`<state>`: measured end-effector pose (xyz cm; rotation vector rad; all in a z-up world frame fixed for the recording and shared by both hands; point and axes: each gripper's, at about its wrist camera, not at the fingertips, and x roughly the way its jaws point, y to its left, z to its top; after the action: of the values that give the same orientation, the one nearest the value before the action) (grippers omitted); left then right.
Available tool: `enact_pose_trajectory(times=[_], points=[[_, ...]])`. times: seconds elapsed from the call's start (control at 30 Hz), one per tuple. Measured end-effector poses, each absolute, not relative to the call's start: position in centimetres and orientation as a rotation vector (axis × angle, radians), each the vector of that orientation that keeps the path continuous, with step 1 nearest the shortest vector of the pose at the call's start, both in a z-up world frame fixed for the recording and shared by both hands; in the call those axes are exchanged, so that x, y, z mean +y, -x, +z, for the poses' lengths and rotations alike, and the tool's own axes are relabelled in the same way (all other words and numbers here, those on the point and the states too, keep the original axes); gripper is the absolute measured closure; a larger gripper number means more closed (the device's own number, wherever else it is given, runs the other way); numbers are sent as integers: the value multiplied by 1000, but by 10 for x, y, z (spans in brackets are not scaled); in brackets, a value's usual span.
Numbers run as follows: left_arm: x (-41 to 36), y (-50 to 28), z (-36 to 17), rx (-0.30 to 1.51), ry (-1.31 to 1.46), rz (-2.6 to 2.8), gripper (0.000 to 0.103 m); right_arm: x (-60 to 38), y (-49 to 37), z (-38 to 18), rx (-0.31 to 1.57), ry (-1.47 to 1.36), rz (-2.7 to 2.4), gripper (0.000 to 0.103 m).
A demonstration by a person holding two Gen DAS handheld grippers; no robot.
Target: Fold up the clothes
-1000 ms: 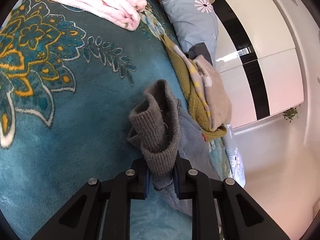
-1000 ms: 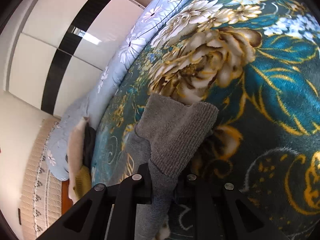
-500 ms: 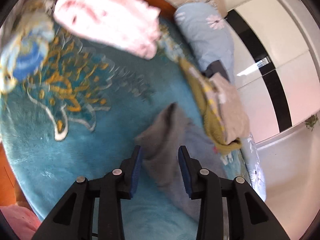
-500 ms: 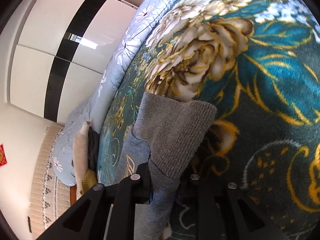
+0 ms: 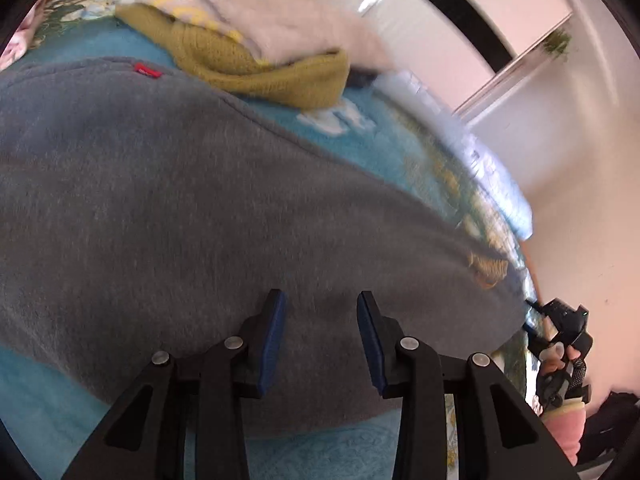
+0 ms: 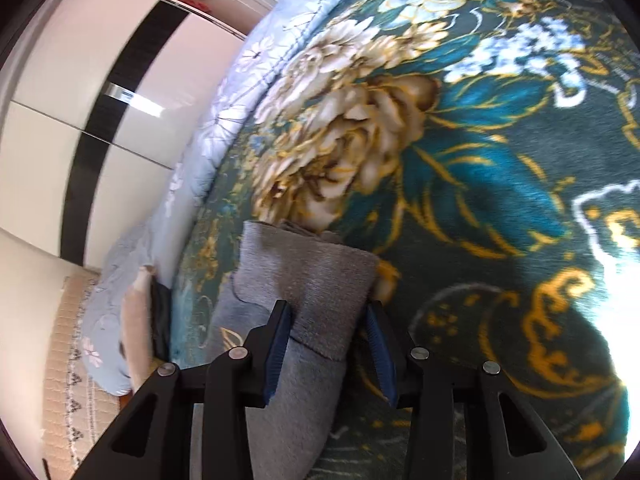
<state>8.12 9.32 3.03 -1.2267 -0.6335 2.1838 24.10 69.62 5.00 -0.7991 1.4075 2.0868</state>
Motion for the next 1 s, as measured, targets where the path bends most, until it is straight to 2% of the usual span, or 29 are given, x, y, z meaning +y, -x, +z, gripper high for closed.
enact_pose_trajectory(times=[0.13, 0.23, 0.4, 0.63, 0.73, 0.8, 0.87, 1.0], points=[[114, -87, 9, -625, 1238, 2092, 65, 687, -237, 63, 1392, 839, 2112, 61], [107, -87, 5, -686, 1215, 2046, 65, 676, -232, 76, 1321, 849, 2179, 61], [100, -86, 2, -748, 1195, 1999, 65, 667, -223, 84, 1373, 812, 2348, 61], [100, -84, 1, -753, 1189, 1995, 65, 674, -215, 57, 1423, 881, 2273, 61], [100, -84, 0, -756, 1187, 1993, 65, 681, -216, 52, 1430, 813, 2286, 68], [100, -84, 0, -757, 1185, 1992, 65, 682, -215, 54, 1422, 779, 2301, 86], [100, -83, -1, -759, 1184, 1991, 65, 680, -215, 66, 1411, 700, 2388, 90], [100, -82, -2, -763, 1182, 1985, 65, 674, -227, 102, 1349, 413, 2597, 91]])
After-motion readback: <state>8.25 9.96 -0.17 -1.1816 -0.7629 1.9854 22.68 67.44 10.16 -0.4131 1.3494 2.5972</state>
